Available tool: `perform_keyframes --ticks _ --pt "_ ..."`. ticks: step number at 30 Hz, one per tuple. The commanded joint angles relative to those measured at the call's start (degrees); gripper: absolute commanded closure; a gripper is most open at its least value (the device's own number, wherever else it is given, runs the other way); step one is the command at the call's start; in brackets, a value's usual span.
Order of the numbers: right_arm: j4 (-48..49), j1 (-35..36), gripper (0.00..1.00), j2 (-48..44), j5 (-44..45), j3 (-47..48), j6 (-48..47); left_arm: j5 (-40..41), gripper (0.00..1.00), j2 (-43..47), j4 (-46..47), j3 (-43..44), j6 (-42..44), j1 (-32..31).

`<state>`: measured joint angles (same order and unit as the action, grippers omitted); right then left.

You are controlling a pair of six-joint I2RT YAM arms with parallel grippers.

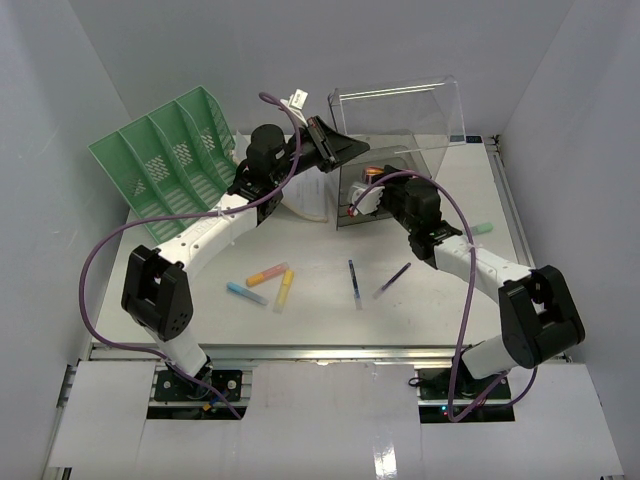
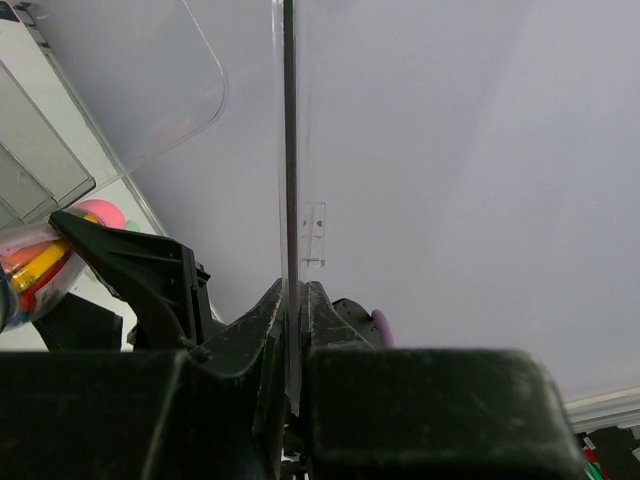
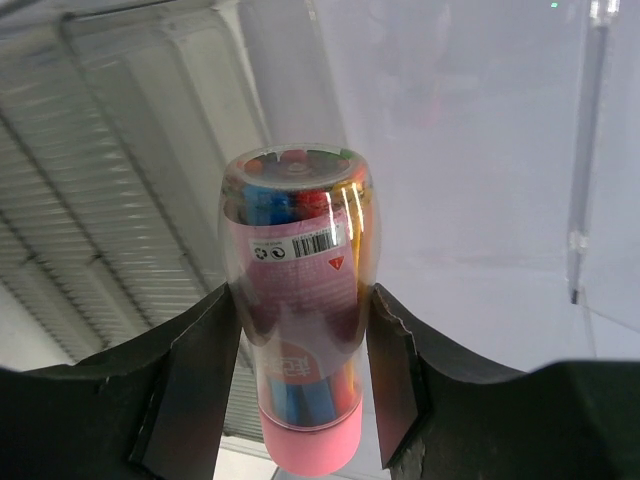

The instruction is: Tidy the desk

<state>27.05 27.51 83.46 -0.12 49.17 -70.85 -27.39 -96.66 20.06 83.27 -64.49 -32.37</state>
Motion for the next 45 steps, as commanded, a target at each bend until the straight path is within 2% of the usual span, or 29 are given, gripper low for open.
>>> perform_keyframes --ticks 1,14,36,45 --pt "11.1 0.3 0.92 0.2 2.6 0.4 -1.8 1.7 1.00 2.8 1.9 3.5 -1.0 1.0" --pt "16.6 0.3 0.92 2.7 1.8 -0.6 -5.5 1.2 1.00 2.8 1.1 4.2 -1.6 1.0" --pt "18.3 -0.3 0.92 8.3 1.6 2.9 -5.2 0.4 1.00 3.1 2.4 2.9 -2.7 1.6" --pt "18.8 -0.6 0.89 11.3 1.8 4.6 -5.5 0.2 1.00 3.1 2.3 3.0 -2.9 1.6"
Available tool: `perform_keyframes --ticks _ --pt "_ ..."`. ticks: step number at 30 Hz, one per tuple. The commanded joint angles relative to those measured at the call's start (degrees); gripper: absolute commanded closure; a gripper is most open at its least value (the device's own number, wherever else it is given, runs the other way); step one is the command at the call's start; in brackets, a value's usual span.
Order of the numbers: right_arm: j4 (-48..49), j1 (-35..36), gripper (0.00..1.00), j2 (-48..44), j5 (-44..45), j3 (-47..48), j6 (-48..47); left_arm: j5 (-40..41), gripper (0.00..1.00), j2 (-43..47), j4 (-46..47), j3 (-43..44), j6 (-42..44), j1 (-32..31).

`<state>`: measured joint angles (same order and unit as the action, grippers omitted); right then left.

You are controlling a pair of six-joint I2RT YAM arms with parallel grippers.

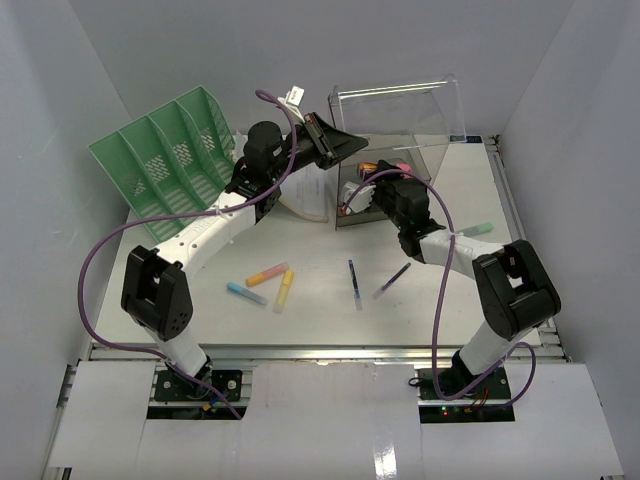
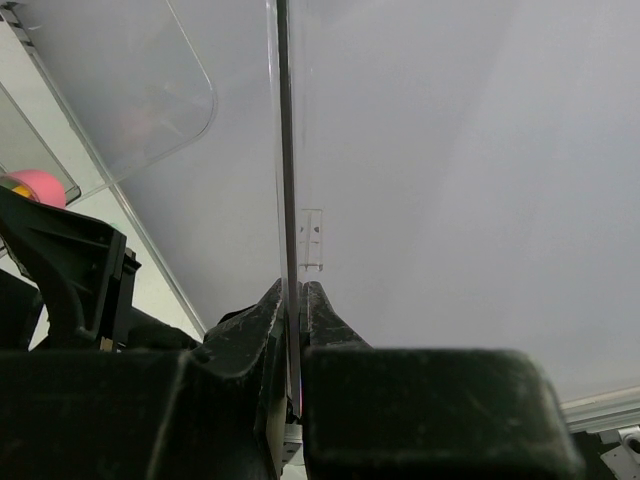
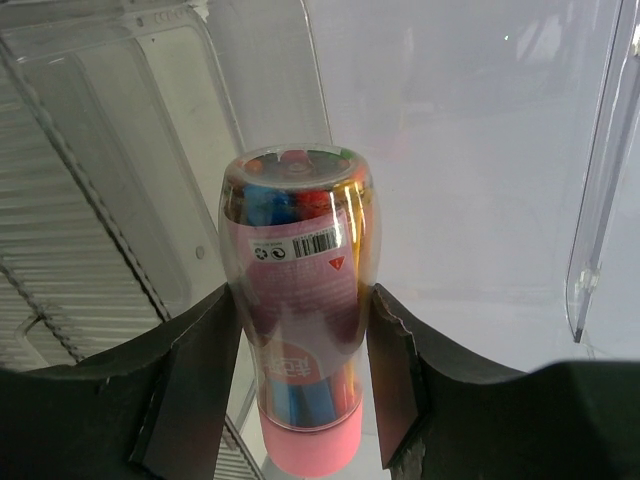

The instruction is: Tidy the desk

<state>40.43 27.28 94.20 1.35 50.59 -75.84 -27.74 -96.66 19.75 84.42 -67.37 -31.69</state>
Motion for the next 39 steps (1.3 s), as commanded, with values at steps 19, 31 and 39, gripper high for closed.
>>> perform_keyframes --ticks 19,31,39 --pt "1.0 -1.0 0.86 -0.6 -3.9 5.6 3.8 0.3 1.00 2.8 3.3 1.6 -0.6 0.9" --pt "2.4 -1.4 0.85 0.7 -3.1 6.4 4.3 0.4 1.00 2.7 3.5 1.6 -0.8 0.9" --pt "-3.3 -2.4 0.71 -0.1 -6.7 6.2 6.7 0.3 1.00 3.1 4.0 0.6 -0.9 0.9"
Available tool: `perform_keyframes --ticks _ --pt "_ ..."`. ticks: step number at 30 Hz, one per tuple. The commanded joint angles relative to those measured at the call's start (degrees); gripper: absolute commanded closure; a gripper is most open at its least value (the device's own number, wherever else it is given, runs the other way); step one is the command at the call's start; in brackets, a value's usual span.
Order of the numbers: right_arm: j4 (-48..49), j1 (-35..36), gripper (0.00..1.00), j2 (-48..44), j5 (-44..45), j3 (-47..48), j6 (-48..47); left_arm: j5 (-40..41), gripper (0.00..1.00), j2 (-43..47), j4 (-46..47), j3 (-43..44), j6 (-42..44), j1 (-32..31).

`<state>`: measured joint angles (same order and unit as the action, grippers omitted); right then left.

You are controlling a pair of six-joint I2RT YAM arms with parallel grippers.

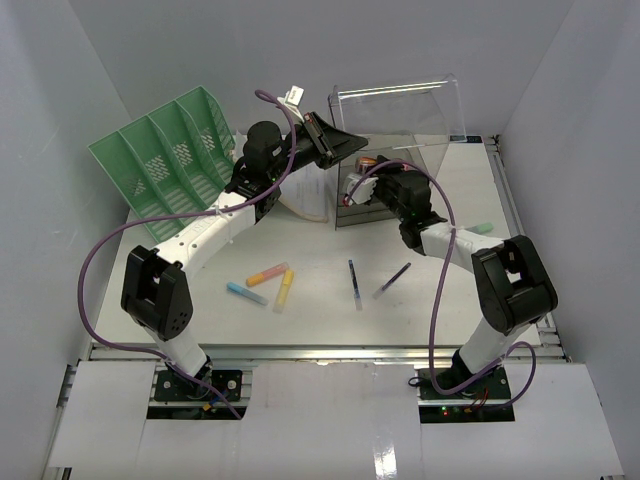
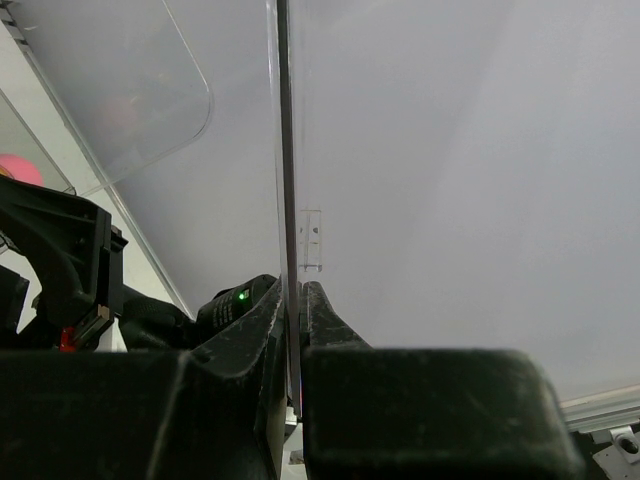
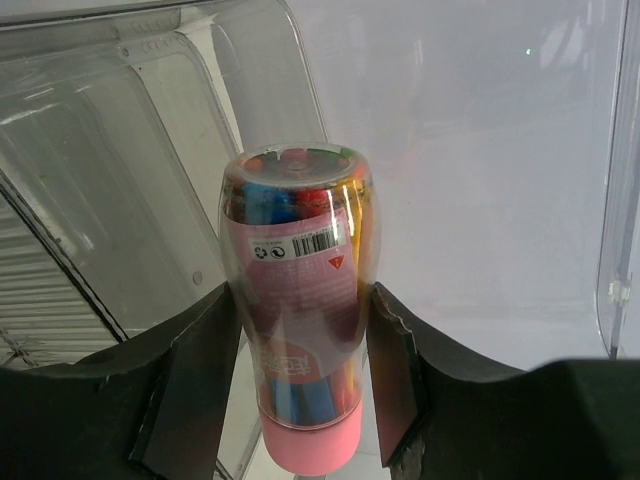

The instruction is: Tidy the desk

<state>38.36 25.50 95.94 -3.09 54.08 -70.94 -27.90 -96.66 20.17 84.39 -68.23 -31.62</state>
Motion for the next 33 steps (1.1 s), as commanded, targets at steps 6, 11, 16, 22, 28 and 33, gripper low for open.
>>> perform_keyframes --ticks 6,11,16,22,28,33 --pt "-2.6 -1.2 0.37 -1.5 -2.3 3.2 2.5 0.2 1.00 3.2 3.8 0.3 -0.2 0.9" --pt "-4.2 -1.3 0.24 -3.2 -3.4 2.3 2.5 0.2 1.00 3.6 4.0 -0.2 -0.2 0.9" --pt "-9.9 -1.5 0.06 -7.2 -8.1 0.6 1.0 0.3 1.00 3.9 5.1 -1.7 -0.5 0.9" --pt "-17.7 -1.5 0.09 -13.2 -14.8 -1.0 -0.6 0.0 1.00 3.8 5.8 -2.3 -0.9 0.9" --pt "-35.2 -1.5 0.10 -19.3 -26.1 -2.5 -7.6 -0.1 1.00 4.1 6.0 -3.0 -1.0 0.9" --pt "-51.0 -1.4 0.10 -25.2 -33.0 -6.3 -13.8 -0.2 1.00 4.7 6.2 -4.2 -0.9 0.9"
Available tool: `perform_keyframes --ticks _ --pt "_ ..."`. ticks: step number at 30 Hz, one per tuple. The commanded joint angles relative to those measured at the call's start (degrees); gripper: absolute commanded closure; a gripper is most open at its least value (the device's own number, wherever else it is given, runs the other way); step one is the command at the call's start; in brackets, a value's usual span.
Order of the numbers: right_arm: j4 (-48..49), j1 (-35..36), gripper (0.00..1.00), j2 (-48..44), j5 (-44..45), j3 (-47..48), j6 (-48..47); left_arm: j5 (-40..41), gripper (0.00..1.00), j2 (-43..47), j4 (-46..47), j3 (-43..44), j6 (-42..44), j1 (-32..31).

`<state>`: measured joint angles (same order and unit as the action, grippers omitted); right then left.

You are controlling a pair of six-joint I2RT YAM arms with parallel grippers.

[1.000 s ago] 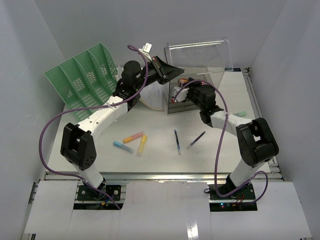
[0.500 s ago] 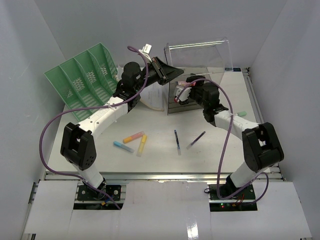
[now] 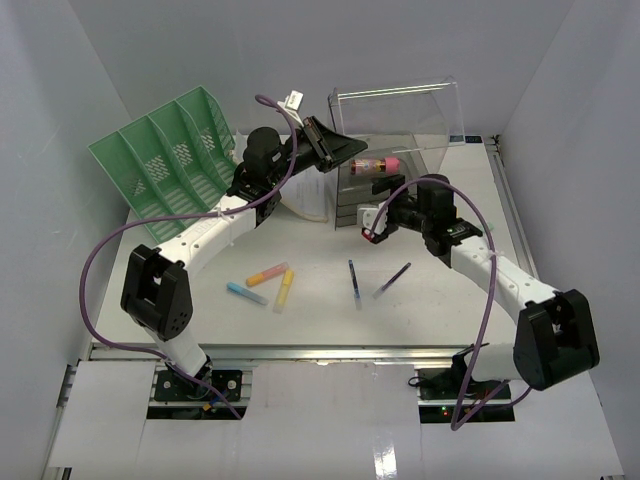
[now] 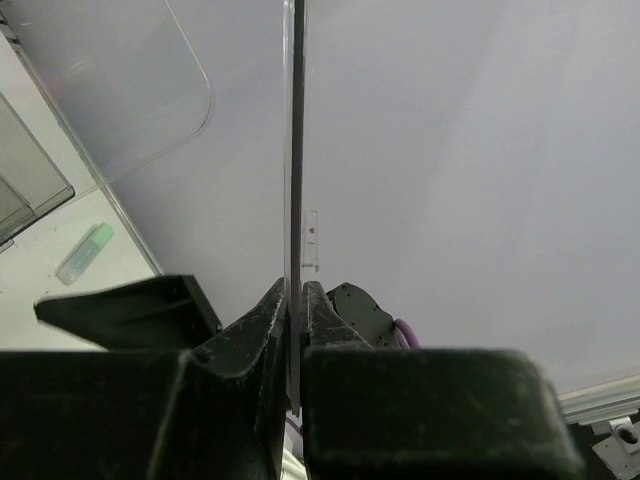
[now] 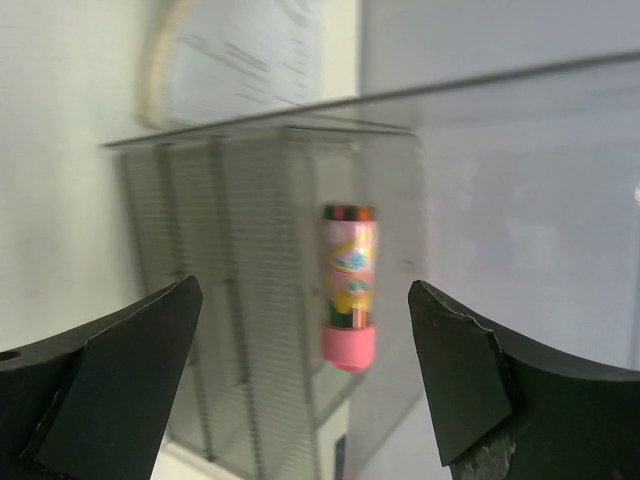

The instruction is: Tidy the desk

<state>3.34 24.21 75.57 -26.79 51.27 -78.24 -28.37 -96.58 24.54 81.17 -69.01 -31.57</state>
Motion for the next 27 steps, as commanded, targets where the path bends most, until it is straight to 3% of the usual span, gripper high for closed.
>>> perform_keyframes --ticks 1,13,27 --pt "-16.3 -0.1 0.10 -6.1 -9.8 -4.7 -6.1 0.3 1.00 4.8 1.7 -1.2 0.0 0.8" --pt "-8.7 -0.2 0.10 -13.7 -0.1 -6.0 11.1 1.7 1.00 7.1 0.5 -5.8 2.2 0.8" --pt "-15.9 -0.1 0.10 -17.2 2.4 -1.2 14.6 2.1 1.00 6.1 2.2 -8.0 1.9 0.7"
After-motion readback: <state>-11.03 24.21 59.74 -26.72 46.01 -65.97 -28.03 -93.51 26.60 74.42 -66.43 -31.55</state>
